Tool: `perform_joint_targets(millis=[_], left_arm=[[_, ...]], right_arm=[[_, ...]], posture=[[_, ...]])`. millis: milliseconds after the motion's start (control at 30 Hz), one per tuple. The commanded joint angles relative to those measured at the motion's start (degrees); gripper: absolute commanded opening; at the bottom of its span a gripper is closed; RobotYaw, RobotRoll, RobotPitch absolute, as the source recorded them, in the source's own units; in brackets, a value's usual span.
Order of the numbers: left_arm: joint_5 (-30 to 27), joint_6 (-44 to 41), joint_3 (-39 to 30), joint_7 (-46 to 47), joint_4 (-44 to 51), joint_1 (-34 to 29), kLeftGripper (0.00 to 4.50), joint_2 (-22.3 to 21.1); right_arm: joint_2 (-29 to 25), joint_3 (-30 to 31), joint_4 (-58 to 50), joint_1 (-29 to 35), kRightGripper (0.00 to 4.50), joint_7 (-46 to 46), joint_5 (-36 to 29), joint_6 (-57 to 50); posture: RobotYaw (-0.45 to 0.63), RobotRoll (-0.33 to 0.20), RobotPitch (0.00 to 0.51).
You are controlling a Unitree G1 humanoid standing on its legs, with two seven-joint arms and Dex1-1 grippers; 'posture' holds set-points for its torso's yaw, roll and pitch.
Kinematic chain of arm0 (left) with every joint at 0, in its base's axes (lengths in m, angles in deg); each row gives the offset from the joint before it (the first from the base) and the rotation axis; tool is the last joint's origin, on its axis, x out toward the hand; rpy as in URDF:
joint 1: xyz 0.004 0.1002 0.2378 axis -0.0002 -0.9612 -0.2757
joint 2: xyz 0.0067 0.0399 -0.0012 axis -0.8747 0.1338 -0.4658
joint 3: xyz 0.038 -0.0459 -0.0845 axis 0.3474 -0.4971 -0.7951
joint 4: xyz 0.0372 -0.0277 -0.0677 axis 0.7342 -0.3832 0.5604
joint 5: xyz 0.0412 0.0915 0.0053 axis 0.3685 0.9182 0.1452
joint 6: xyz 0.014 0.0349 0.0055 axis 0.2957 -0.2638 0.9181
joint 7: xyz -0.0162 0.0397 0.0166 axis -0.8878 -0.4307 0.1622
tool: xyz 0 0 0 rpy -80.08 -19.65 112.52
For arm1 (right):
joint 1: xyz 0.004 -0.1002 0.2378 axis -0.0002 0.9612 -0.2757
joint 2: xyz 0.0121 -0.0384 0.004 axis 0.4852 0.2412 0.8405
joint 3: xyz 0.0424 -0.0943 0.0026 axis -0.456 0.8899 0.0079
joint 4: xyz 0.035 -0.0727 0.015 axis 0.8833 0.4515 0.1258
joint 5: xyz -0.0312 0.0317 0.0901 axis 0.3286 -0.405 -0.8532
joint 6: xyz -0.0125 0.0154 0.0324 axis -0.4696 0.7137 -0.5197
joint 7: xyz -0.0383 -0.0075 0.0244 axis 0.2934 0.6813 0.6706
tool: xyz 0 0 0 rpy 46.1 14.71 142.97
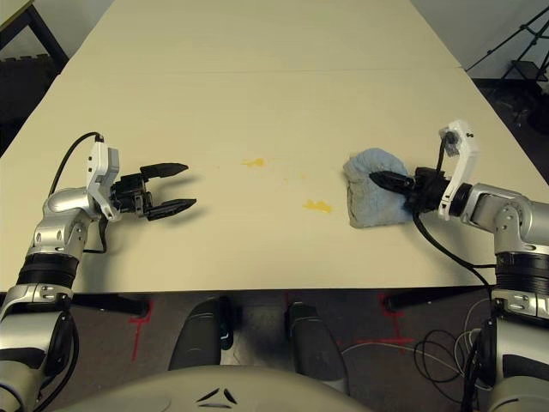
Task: Wipe the water off the table with a rag.
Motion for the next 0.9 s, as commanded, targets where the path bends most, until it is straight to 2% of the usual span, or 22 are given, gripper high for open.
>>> perform_joint_targets(millis=[33,267,600,900], left_arm=[[0.63,0.21,0.62,-0.29,0.27,-0.16,4.5,-0.23],[0.53,-0.25,0.63,0.04,1.59,-1.2,4.5,-0.44],[0.4,-1.14,0.77,0.69,3.96,-2.74,4.5,-0.51],[-0.02,-1.95,0.43,1.23,6.3,-4.43,4.5,-0.93]], right_arm=[[2.09,3.25,-2.55,0.97,0.13,-1.7,0.16,-1.16],[5.89,8.25,-3.24,1.21,0.13,-3.7,0.9,-1.82],[14.59,16.75,-4.76,-1.19,0.13,-5.4,1.67,-3.61],[20.96,20.67,-3.32,-2.06,0.13,-6.31,3.73,-2.61]], posture=[[0.06,0.0,0.137],[0.07,0.0,0.149],[0.11,0.0,0.164],[0.13,0.0,0.17]])
